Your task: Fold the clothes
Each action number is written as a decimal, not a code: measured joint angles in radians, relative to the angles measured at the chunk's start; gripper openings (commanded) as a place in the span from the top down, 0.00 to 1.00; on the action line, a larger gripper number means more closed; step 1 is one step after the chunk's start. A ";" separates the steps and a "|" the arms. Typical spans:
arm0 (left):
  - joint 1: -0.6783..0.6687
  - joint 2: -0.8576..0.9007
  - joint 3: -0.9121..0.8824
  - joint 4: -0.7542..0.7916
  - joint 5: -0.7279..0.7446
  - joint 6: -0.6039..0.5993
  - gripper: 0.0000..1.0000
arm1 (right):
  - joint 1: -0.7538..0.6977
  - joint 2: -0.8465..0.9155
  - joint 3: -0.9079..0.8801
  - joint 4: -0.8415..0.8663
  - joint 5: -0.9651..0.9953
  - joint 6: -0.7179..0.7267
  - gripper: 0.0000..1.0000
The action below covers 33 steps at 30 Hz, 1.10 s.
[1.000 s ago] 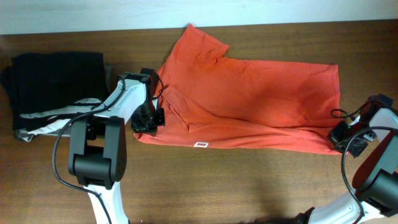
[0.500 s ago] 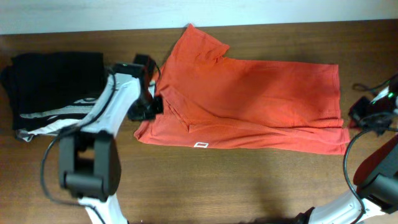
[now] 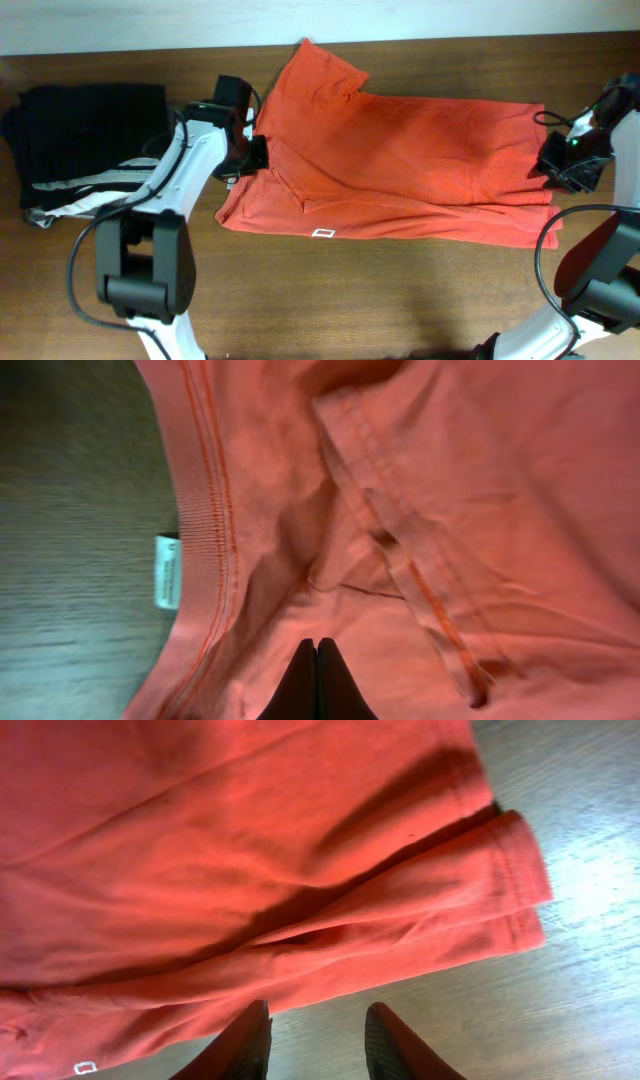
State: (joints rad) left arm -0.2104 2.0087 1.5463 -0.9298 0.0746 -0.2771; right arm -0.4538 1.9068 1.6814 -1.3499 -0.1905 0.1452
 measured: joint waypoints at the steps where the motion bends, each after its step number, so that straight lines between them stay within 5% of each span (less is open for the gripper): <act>1: 0.000 0.016 0.000 0.000 0.000 0.000 1.00 | 0.008 0.000 0.000 0.000 0.000 0.000 0.64; 9: 0.000 0.141 0.001 -0.003 0.003 0.000 1.00 | 0.157 0.000 0.000 0.014 -0.004 -0.069 0.64; 29: -0.001 0.144 0.003 -0.144 -0.028 0.000 1.00 | 0.628 0.000 -0.026 0.038 -0.011 -0.306 0.63; 33: 0.000 0.138 0.001 -0.143 -0.030 -0.001 1.00 | 0.717 0.000 -0.038 0.080 -0.011 -0.341 0.56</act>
State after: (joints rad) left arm -0.2104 2.1464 1.5471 -1.0729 0.0448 -0.2779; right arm 0.2634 1.9068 1.6432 -1.2697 -0.2020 -0.1955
